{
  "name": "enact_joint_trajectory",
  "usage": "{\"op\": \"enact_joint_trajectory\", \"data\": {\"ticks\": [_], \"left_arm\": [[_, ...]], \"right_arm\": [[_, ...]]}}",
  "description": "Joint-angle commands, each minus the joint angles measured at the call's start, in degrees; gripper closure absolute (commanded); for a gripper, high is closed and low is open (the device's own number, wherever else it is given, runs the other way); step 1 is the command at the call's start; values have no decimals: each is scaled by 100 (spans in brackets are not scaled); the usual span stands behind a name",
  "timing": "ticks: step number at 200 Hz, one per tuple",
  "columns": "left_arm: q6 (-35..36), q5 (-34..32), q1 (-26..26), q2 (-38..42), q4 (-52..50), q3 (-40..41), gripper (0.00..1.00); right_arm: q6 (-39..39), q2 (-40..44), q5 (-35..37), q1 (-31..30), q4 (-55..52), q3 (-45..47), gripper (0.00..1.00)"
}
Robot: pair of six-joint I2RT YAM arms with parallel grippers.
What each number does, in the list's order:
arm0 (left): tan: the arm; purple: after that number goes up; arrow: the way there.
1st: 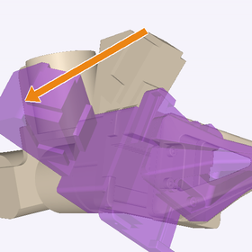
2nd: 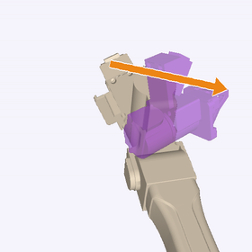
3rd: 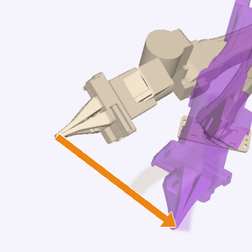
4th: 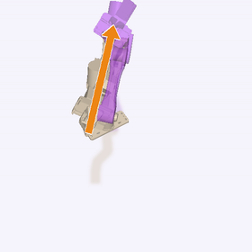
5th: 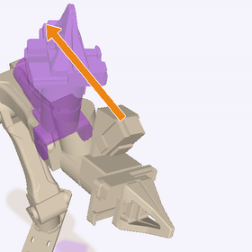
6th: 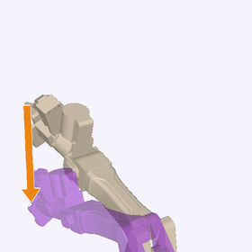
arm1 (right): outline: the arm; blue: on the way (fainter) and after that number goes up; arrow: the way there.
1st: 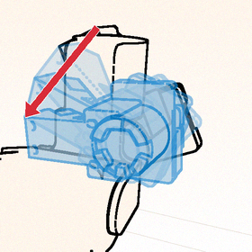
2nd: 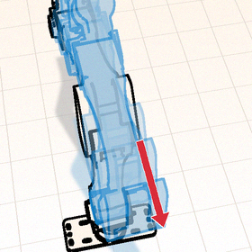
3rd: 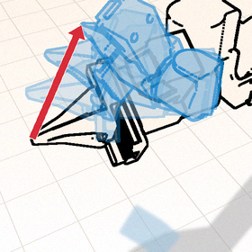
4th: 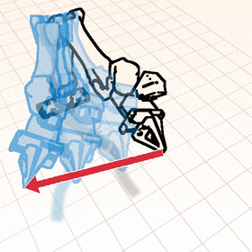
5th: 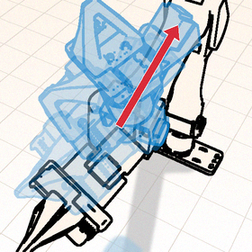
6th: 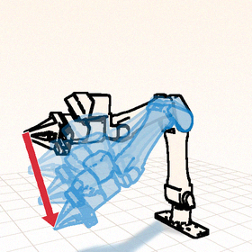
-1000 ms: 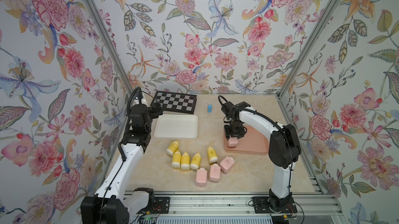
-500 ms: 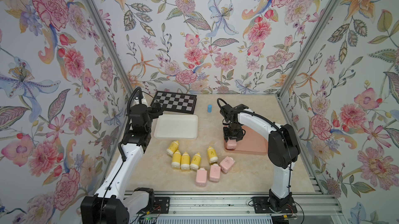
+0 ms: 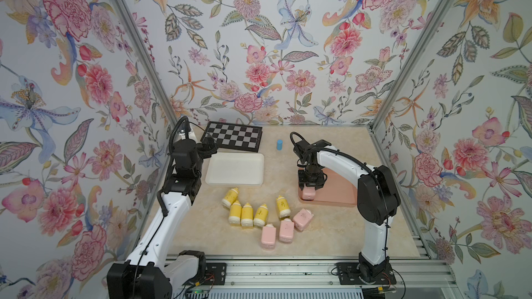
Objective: Place the pencil sharpeners by color into the storage box
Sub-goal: Place the pencil sharpener in the storage box.
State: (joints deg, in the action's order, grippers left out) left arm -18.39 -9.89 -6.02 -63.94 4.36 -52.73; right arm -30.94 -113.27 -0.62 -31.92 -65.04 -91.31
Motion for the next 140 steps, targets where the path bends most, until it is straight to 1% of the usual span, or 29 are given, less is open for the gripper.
{"op": "enact_joint_trajectory", "data": {"ticks": [1,73,140], "left_arm": [[117,-136,-44,116,140,96,1],[122,-127,-48,134,153,105,1],[125,-127,-46,144,162,114,1]], "right_arm": [[-177,-63,43,-52,-71,-1,62],[-239,-146,38,-99,-53,-1,61],[-268,-273,49,-104,19,70,56]]}}
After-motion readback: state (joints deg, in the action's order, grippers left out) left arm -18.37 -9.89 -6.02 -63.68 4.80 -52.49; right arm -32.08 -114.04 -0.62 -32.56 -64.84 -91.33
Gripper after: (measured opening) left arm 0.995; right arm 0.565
